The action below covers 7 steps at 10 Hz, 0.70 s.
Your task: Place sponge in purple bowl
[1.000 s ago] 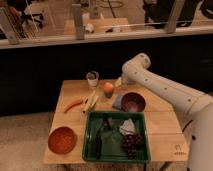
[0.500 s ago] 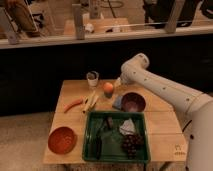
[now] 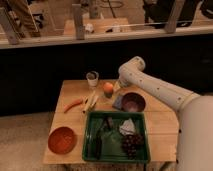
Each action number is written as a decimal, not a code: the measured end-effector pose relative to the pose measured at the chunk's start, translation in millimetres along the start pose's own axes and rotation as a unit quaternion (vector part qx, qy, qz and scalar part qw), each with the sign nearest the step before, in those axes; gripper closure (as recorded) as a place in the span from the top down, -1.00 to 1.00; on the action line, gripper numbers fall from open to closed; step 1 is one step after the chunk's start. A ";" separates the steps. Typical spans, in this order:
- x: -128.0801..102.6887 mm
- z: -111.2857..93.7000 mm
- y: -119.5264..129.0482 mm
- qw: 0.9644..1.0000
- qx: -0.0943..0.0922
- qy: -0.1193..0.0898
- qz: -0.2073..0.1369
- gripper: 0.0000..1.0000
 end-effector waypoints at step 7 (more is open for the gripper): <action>-2.8 24.6 -15.7 0.996 0.052 -0.038 -0.060 0.60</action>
